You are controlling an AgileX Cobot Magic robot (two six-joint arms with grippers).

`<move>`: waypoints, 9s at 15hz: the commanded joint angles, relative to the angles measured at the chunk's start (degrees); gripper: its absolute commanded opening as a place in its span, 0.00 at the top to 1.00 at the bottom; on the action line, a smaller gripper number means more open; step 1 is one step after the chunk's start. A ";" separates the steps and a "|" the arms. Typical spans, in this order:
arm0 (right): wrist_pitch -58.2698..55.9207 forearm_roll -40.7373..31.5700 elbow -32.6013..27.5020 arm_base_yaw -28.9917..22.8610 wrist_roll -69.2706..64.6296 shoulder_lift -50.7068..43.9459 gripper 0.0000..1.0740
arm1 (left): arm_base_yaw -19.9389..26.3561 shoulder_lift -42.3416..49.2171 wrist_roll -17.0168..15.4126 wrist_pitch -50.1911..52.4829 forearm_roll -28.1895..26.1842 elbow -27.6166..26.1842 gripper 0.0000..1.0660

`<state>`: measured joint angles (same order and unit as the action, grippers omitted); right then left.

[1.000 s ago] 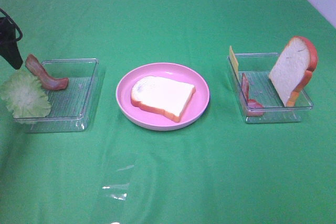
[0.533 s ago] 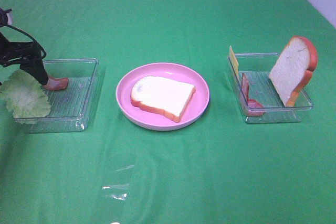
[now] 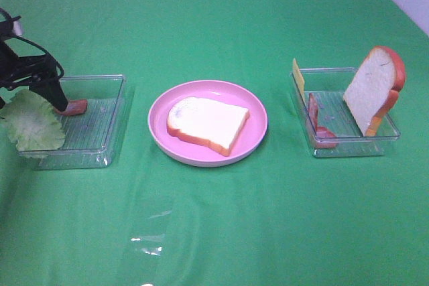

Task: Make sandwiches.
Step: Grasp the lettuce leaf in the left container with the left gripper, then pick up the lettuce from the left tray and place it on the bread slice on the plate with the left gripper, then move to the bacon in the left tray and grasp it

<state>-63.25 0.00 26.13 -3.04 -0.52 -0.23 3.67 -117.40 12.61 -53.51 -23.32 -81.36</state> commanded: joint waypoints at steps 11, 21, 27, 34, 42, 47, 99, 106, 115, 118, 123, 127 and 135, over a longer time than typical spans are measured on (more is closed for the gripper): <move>0.11 0.00 -0.06 0.29 0.52 -1.83 0.09 | -0.06 -0.06 -4.47 -1.95 2.75 0.46 1.00; 0.11 0.00 -0.06 0.29 0.52 -1.83 0.09 | -0.57 1.72 -6.47 -5.33 -1.38 0.40 1.00; 0.11 0.00 -0.06 0.29 0.52 -1.83 0.09 | -5.73 5.33 -5.50 -4.93 -4.18 -2.18 1.00; 0.11 0.00 -0.06 0.29 0.52 -1.83 0.09 | -18.85 5.21 -5.96 1.43 -14.44 -15.13 1.00; 0.11 0.00 -0.06 0.29 0.52 -1.83 0.09 | -30.02 -2.35 -5.27 4.93 -25.55 -15.18 1.00; 0.11 0.00 -0.06 0.29 0.52 -1.83 0.09 | -30.25 -3.50 -4.81 5.67 -26.81 -15.30 1.00; 0.11 0.00 -0.06 0.29 0.52 -1.83 0.09 | -0.86 6.25 -12.89 -19.60 11.80 -18.16 0.06; 0.11 0.00 -0.06 0.29 0.52 -1.83 0.09 | -0.63 2.64 -10.14 -13.69 11.52 -18.16 0.06; 0.11 0.00 -0.06 0.29 0.52 -1.83 0.09 | -0.63 -8.88 -9.34 -7.68 9.74 -21.14 0.07; 0.11 0.00 -0.06 0.29 0.52 -1.83 0.09 | -0.63 -10.60 -9.34 -6.25 9.74 -21.60 0.08; 0.11 0.00 -0.06 0.29 0.52 -1.83 0.09 | -0.63 -10.77 -9.28 -3.78 9.17 -21.60 0.20; 0.11 0.00 -0.06 0.29 0.52 -1.83 0.09 | -0.63 -10.77 -9.68 -3.09 7.51 -21.60 0.39; 0.11 0.00 -0.06 0.29 0.52 -1.83 0.09 | -0.63 -10.77 -11.97 -2.81 6.70 -21.60 0.94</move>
<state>-63.25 0.00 26.13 -3.04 -0.52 -0.23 3.04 -128.06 1.26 -56.21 -16.84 -102.67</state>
